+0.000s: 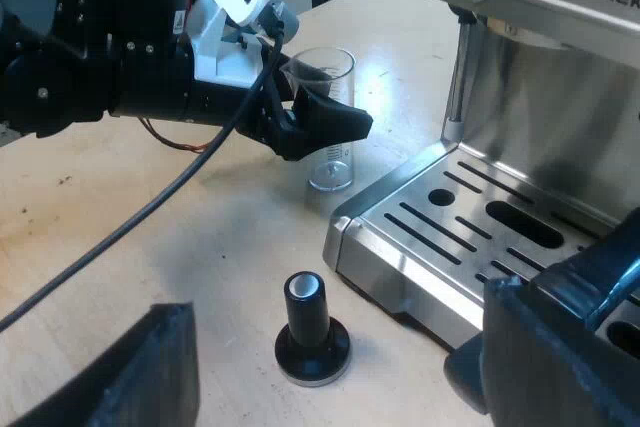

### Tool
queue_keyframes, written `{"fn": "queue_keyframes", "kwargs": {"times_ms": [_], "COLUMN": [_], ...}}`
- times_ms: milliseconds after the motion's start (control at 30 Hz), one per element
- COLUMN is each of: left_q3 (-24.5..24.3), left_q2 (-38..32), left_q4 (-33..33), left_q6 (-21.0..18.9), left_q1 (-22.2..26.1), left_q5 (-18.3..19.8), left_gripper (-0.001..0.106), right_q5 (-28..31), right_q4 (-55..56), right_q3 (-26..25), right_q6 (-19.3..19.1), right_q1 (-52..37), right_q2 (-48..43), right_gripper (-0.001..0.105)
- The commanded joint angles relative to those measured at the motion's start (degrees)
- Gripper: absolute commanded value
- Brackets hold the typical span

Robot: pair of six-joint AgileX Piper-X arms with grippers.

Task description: Pour the beans into the coffee machine

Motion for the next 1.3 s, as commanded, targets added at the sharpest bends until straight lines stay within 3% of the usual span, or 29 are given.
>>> {"fn": "queue_keyframes", "kwargs": {"times_ms": [33, 600, 733, 900, 1067, 1300], "left_q3": [0.08, 4.10, 4.28, 4.28, 4.16, 2.21], "left_q2": [-0.67, -12.60, -16.03, -21.13, -29.08, -39.49], "left_q4": [-1.10, -0.48, -0.48, -0.12, 8.02, 23.83], "left_q6": [-1.58, -4.26, -8.17, -8.31, -8.10, -6.37], "left_q1": [-0.06, -0.06, -0.06, -0.06, -0.06, -0.06], "left_q5": [0.11, 0.11, 0.11, -0.47, -4.82, -5.44], "left_gripper": [0.074, 0.074, 0.074, 0.074, 0.074, 0.074], "right_q5": [0.44, 0.44, 0.44, 2.24, 10.26, 11.80], "right_q4": [-0.86, -0.86, -0.86, -0.86, -0.29, 7.59], "right_q3": [-0.10, -0.10, -0.10, -0.10, -1.75, -6.75], "right_q6": [-0.17, -0.04, 1.02, 3.71, 4.08, 4.56], "right_q1": [0.05, 0.05, 0.05, 0.05, 0.05, -5.03], "right_q2": [-0.04, -0.04, -0.04, -0.04, -0.04, -0.04], "right_gripper": [0.062, 0.062, 0.062, 0.062, 0.062, 0.062]}}
